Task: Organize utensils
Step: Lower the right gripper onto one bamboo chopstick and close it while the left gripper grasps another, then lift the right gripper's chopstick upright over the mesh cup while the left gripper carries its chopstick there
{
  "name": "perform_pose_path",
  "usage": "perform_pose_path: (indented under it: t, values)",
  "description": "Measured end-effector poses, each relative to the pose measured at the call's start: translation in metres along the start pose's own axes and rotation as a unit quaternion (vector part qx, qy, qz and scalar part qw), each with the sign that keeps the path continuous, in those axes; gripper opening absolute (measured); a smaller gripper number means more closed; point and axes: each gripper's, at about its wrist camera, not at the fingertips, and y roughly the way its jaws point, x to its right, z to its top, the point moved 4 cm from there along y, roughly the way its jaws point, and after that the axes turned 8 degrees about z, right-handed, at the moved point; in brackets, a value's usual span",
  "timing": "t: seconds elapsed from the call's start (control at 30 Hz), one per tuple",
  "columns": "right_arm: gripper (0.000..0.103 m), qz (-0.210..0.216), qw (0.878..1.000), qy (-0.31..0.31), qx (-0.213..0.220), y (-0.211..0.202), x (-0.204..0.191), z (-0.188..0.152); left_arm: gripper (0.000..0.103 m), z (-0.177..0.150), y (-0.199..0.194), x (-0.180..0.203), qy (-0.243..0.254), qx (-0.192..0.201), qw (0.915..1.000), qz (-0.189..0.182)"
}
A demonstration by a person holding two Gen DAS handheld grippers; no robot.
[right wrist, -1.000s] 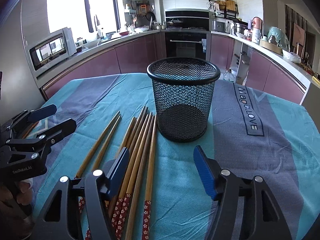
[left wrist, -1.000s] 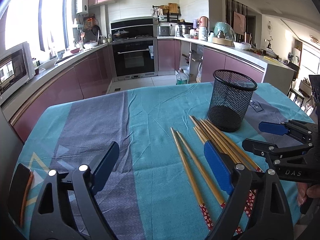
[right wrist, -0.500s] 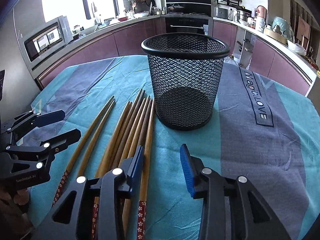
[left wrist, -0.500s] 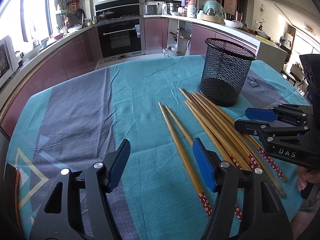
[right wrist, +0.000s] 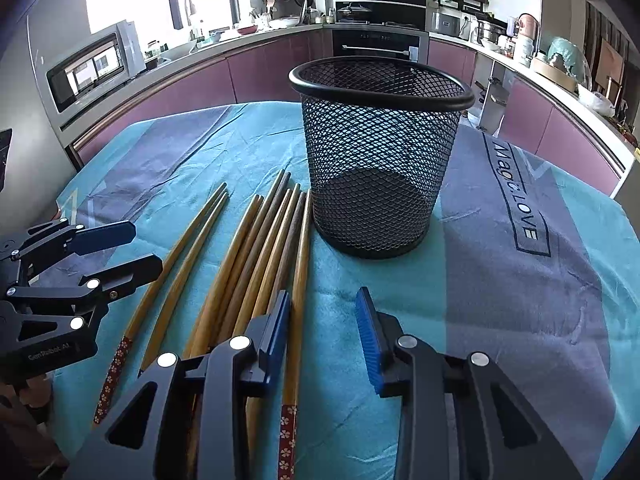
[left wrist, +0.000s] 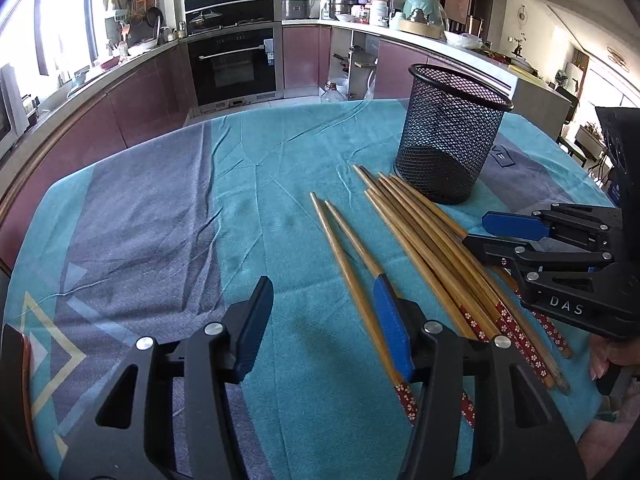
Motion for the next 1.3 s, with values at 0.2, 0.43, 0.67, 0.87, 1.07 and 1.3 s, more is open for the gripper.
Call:
perform_pose_path:
  t: [0.2,0.43,0.67,0.87,1.07,1.3]
  values:
    - [0.021,0.008,1.000,-0.002,0.000,0.000,0.000,0.000,0.049,-0.002,0.000,-0.003,-0.003,-0.004,0.9999,-0.012]
    - [0.013,0.013,1.000,0.000,0.000,-0.001,0.001,0.000,0.047,-0.004,0.000,-0.001,-0.004,-0.016,0.9993,-0.034]
    - [0.016,0.011,1.000,-0.009,-0.006,0.005,-0.003,0.006,0.040,-0.001,0.007,0.005,0.005,-0.025,0.9992,-0.032]
    - [0.013,0.016,1.000,-0.011,-0.005,0.010,-0.003,0.010,0.023,0.004,0.010,0.009,0.010,-0.027,0.9994,-0.021]
    - [0.005,0.028,1.000,-0.003,-0.001,0.007,0.001,0.009,0.008,0.006,0.010,0.008,-0.004,-0.027,0.9994,-0.023]
    - [0.005,0.044,0.999,-0.001,0.019,-0.012,0.003,0.011,0.007,0.013,-0.002,-0.004,-0.028,-0.016,0.9989,-0.035]
